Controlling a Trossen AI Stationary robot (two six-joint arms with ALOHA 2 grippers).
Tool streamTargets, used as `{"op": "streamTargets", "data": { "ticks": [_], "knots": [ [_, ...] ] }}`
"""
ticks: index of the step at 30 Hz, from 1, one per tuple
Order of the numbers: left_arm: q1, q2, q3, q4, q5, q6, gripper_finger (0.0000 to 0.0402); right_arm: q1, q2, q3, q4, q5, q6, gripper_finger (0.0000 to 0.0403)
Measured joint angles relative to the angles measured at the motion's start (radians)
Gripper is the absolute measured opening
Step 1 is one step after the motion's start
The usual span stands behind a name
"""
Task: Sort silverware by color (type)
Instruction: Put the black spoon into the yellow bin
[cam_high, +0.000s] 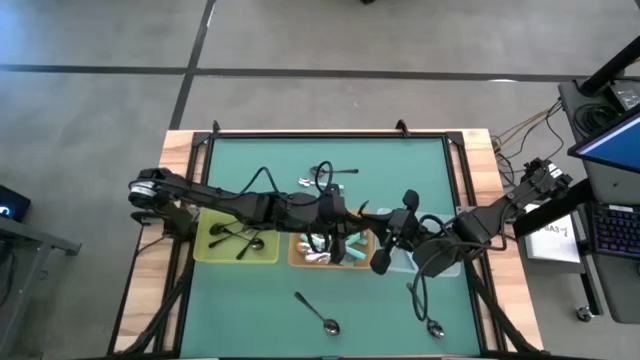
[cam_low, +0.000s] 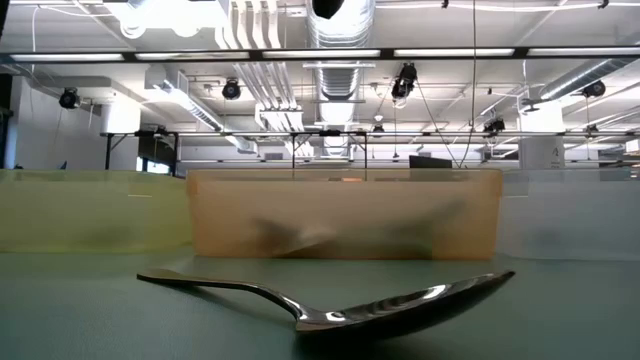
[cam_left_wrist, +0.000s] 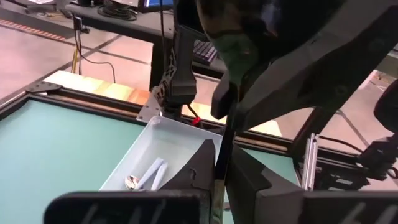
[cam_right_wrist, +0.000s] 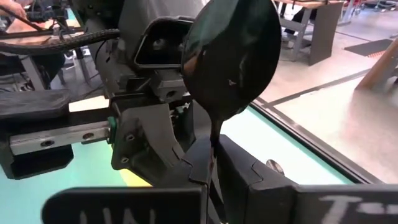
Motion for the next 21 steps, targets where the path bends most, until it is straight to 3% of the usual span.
{"op": "streamTargets", "data": {
  "ticks": [5,14,21],
  "knots": [
    [0.000,-0.001,0.000,-0.011,0.034,-0.014,0.0000,0.000,-0.003,0.000,-0.008,-0.014,-0.005,0.0030],
    [0.002,-0.037,0.000,-0.186,0.036,-0.014,0.0002,0.018,-0.060,0.000,-0.046,-0.186,0.090,0.0128],
    [-0.011,-0.121,0.000,-0.610,0.033,-0.054,0.0001,0.038,-0.079,0.000,-0.346,-0.509,0.544,0.0148]
  ]
}}
